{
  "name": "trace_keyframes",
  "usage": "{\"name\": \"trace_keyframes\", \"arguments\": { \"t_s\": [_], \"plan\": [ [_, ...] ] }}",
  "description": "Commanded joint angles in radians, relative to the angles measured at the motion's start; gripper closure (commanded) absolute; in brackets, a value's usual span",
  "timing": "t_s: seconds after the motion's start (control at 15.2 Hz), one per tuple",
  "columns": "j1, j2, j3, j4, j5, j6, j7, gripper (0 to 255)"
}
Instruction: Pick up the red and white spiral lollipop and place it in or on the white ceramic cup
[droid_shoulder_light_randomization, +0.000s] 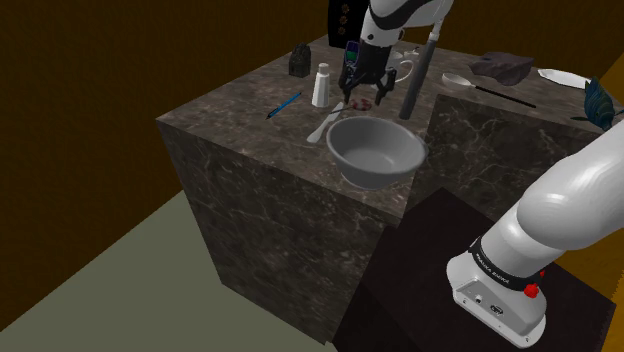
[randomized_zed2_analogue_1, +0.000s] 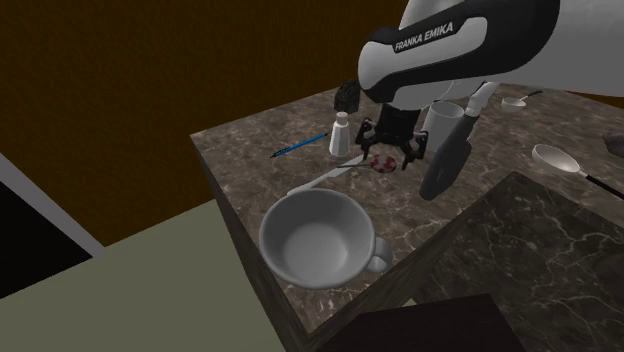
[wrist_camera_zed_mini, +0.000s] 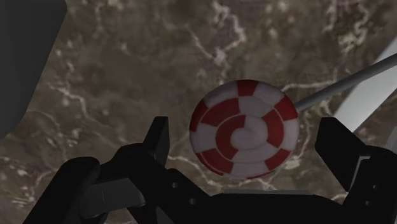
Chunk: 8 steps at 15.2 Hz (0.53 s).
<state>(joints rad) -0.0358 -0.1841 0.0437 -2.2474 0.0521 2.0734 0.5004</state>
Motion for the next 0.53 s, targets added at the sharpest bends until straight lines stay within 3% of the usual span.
{"name": "trace_keyframes", "arguments": {
  "t_s": [0.0, 0.4, 0.46],
  "plan": [
    [0.001, 0.004, 0.001, -0.002, 0.000, 0.007, 0.001, 0],
    [0.001, 0.004, 0.001, -0.002, 0.000, 0.006, 0.001, 0],
    [0.001, 0.004, 0.001, -0.002, 0.000, 0.006, 0.001, 255]
  ]
}}
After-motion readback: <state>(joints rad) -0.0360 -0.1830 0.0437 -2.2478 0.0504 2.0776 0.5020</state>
